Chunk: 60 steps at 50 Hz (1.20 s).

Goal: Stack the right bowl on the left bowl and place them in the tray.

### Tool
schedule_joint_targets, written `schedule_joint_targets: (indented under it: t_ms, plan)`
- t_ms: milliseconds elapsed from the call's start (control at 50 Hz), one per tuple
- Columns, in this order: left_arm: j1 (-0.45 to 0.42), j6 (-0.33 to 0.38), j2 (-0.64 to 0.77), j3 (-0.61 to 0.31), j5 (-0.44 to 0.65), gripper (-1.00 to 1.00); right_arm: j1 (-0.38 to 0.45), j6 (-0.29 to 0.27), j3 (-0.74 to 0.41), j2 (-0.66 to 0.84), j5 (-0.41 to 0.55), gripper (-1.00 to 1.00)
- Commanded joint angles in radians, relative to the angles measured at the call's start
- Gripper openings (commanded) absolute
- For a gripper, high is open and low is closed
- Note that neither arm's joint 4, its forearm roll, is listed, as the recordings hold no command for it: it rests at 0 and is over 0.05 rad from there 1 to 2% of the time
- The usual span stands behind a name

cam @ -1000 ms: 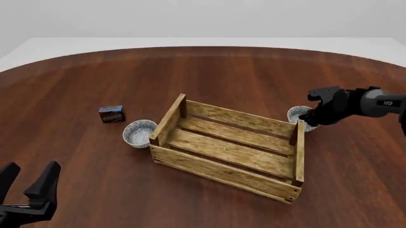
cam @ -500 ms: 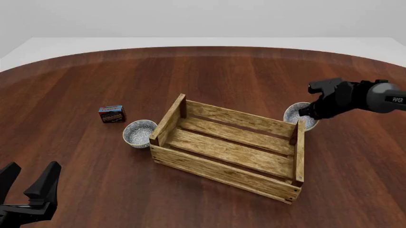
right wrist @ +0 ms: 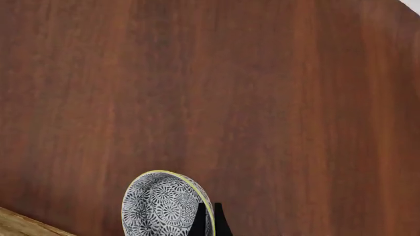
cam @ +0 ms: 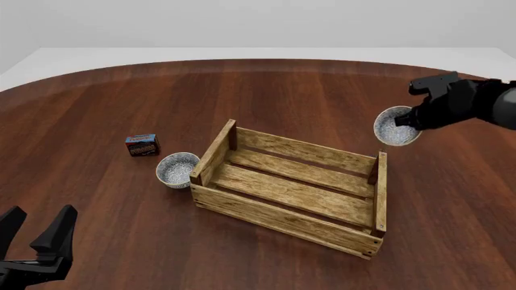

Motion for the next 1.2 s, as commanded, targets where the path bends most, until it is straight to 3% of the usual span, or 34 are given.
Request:
schedule_joint_targets:
  t_ms: [20,400,660,1200]
  plan:
    - [0.004,0.003,-0.009,0.0,0.004,1.0,0.017,0.003,0.033,-0.156,-0.013,-1.0]
    - [0.011,0.016,0.014,0.0,-0.019,1.0,0.127,0.047,0.004,-0.269,0.032,-1.0]
    - [0.01,0.018,0.035,0.0,-0.039,1.0,0.296,0.094,0.04,-0.34,0.058,-1.0]
    - [0.019,0.036,0.093,0.0,-0.09,1.0,0.509,0.124,0.016,-0.392,0.092,-1.0]
